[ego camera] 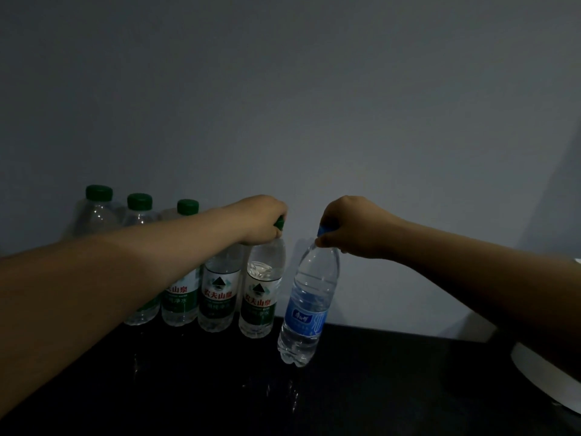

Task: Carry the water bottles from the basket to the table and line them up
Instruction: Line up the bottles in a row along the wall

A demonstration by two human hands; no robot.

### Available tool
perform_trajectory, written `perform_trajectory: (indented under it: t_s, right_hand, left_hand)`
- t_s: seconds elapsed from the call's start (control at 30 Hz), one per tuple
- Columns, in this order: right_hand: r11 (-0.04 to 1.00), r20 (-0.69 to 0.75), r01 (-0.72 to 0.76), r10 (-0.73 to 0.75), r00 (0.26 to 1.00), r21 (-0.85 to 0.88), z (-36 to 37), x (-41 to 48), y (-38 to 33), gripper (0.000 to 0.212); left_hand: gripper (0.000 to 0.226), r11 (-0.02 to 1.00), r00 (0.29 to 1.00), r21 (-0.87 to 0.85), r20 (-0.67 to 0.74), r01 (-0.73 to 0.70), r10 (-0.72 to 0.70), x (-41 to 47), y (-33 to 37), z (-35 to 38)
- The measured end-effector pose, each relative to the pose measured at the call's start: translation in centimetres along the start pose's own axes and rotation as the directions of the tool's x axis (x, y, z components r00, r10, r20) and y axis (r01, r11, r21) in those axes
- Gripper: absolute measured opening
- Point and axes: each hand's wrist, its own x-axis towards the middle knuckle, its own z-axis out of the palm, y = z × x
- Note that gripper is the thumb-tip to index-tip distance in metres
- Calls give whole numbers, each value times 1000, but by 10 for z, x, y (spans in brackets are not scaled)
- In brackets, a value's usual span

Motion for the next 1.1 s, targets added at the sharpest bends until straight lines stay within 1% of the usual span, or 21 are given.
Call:
perform_trajectory:
  t_s: [0.17,0.5,0.7,0.83,1.1]
  right_hand:
    - [1000,-3,-11,12,1000,14,4,5,3,31]
    - [999,-17,-39,39,999,15,12,20,8,31]
    - [998,-37,-59,59,998,-6,23,31,6,33]
    - [998,-45,-69,69,997,-3,31,37,5,34]
    - [999,-42,-45,45,998,-3,33,44,4,32]
  left_hand:
    - [21,1000,1000,-4,-2,13,-13,2,-7,2]
    - [32,999,999,8,12,31,-31,4,-5,2]
    - [23,1000,1000,8,-9,24,-24,4,2,7]
    - [30,999,999,21,-5,37,-37,2,3,4]
    - [23,999,999,21,-12,50,-49,2,5,5]
